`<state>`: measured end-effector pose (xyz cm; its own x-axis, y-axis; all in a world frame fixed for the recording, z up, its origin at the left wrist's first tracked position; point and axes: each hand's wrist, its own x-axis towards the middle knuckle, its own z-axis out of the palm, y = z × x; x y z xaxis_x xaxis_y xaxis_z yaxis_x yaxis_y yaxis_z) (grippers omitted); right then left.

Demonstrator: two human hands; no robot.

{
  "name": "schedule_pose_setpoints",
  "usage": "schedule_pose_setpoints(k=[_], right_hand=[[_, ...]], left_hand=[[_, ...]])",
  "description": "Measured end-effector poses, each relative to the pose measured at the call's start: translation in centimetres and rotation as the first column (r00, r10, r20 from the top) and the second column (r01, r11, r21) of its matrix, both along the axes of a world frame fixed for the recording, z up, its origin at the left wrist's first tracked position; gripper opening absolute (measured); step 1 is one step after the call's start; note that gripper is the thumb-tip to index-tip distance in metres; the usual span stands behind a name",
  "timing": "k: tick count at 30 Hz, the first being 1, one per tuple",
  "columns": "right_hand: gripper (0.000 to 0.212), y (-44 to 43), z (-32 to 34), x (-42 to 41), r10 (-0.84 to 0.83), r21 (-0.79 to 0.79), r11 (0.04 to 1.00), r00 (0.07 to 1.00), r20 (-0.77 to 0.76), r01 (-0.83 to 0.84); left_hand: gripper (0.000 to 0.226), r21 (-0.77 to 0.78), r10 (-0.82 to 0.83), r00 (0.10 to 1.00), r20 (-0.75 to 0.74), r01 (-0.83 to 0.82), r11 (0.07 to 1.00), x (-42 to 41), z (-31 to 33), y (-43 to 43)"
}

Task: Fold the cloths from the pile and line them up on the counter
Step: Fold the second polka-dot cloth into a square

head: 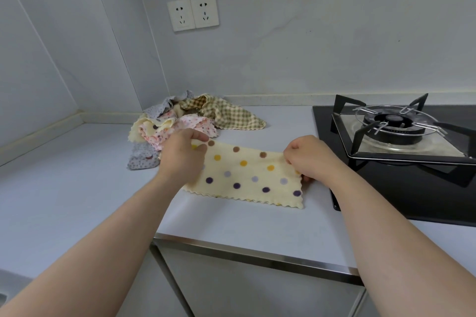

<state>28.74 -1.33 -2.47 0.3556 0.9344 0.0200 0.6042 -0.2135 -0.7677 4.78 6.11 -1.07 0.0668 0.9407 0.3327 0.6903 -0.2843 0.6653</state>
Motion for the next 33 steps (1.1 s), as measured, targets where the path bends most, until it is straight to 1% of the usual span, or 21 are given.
schedule_pose_setpoints(k=[3,4,5,6,7,8,9,11,12,14,18,21,22,24,25,26,27,28,29,31,33], right_hand=[[0.015,-0.2,0.0,0.0,0.011,-0.013,1.0,1.0,0.024,-0.01],[0.021,-0.1,-0.1,0.0,0.007,0.01,1.0,0.993,0.117,-0.008],[0.031,0.0,-0.2,-0.2,-0.01,0.07,0.998,0.972,0.235,-0.007],[0.038,0.1,-0.4,-0.5,-0.027,0.176,0.984,0.95,0.311,-0.03],[0.042,0.1,-0.4,-1.0,-0.03,0.301,0.95,0.943,0.33,-0.075],[0.045,0.2,-0.4,-1.6,-0.005,0.396,0.909,0.947,0.32,-0.129],[0.048,0.3,-0.3,-2.3,0.04,0.431,0.883,0.944,0.327,-0.187],[0.049,0.5,-0.3,-3.4,0.156,0.371,0.884,0.927,0.342,-0.285],[0.042,0.5,-0.3,-3.8,0.204,0.333,0.889,0.924,0.324,-0.313],[0.028,0.5,-0.2,-4.3,0.243,0.327,0.889,0.935,0.259,-0.321],[0.042,0.0,0.7,-3.8,0.189,0.414,0.87,0.957,0.219,-0.267],[0.052,-0.5,2.1,-3.5,0.231,0.437,0.857,0.962,0.144,-0.271],[0.054,-0.7,2.5,-3.5,0.266,0.449,0.849,0.96,0.092,-0.279],[0.055,-0.9,3.1,-3.5,0.35,0.425,0.854,0.936,-0.043,-0.299],[0.055,-1.0,3.3,-3.4,0.386,0.372,0.87,0.916,-0.111,-0.322],[0.055,-1.0,3.3,-3.3,0.397,0.295,0.893,0.905,-0.156,-0.341],[0.054,-0.7,3.0,-3.1,0.376,0.213,0.915,0.913,-0.156,-0.341],[0.053,-0.5,2.7,-3.0,0.344,0.141,0.933,0.935,-0.08,-0.331],[0.051,-0.3,2.3,-2.9,0.315,0.085,0.944,0.947,0.058,-0.319],[0.042,-0.1,1.4,-2.8,0.27,-0.021,0.96,0.907,0.324,-0.279],[0.033,0.0,0.6,-2.7,0.251,-0.097,0.968,0.866,0.432,-0.232]], left_hand=[[0.016,0.187,-0.095,0.995,-0.007,0.095,0.978,0.2,0.7,-0.6],[0.016,0.253,-0.137,0.99,-0.019,0.137,0.958,0.4,1.0,-1.0],[0.015,0.317,-0.178,0.983,-0.039,0.181,0.931,0.6,1.3,-1.3],[0.015,0.37,-0.217,0.974,-0.064,0.225,0.901,0.8,1.5,-1.6],[0.015,0.411,-0.251,0.964,-0.087,0.264,0.873,0.9,1.6,-1.9],[0.015,0.444,-0.281,0.954,-0.109,0.299,0.845,1.1,1.7,-2.2],[0.015,0.475,-0.304,0.944,-0.131,0.329,0.816,1.3,1.9,-2.5],[0.016,0.522,-0.343,0.925,-0.164,0.377,0.765,1.7,2.2,-3.2],[0.016,0.535,-0.36,0.918,-0.167,0.391,0.749,1.9,2.4,-3.5],[0.018,0.549,-0.387,0.91,-0.147,0.401,0.733,2.0,2.8,-3.9],[0.022,0.557,-0.398,0.916,-0.06,0.362,0.748,1.7,4.0,-4.1],[0.026,0.466,-0.423,0.899,0.114,0.327,0.822,0.9,5.1,-4.2],[0.027,0.395,-0.444,0.868,0.222,0.336,0.855,0.5,5.6,-4.2],[0.026,0.22,-0.446,0.763,0.468,0.388,0.895,0.0,6.4,-4.3],[0.025,0.125,-0.408,0.723,0.557,0.412,0.902,-0.2,6.6,-4.1],[0.023,0.027,-0.349,0.714,0.607,0.42,0.907,-0.3,6.5,-3.6],[0.023,-0.076,-0.283,0.738,0.612,0.411,0.908,-0.4,6.2,-3.0],[0.022,-0.179,-0.223,0.784,0.58,0.39,0.903,-0.4,5.4,-2.4],[0.021,-0.272,-0.179,0.837,0.517,0.359,0.893,-0.4,4.4,-1.8],[0.017,-0.365,-0.15,0.94,0.307,0.262,0.893,-0.1,1.6,-0.7],[0.014,-0.34,-0.184,0.982,0.045,0.188,0.921,0.2,-0.8,-0.3]])
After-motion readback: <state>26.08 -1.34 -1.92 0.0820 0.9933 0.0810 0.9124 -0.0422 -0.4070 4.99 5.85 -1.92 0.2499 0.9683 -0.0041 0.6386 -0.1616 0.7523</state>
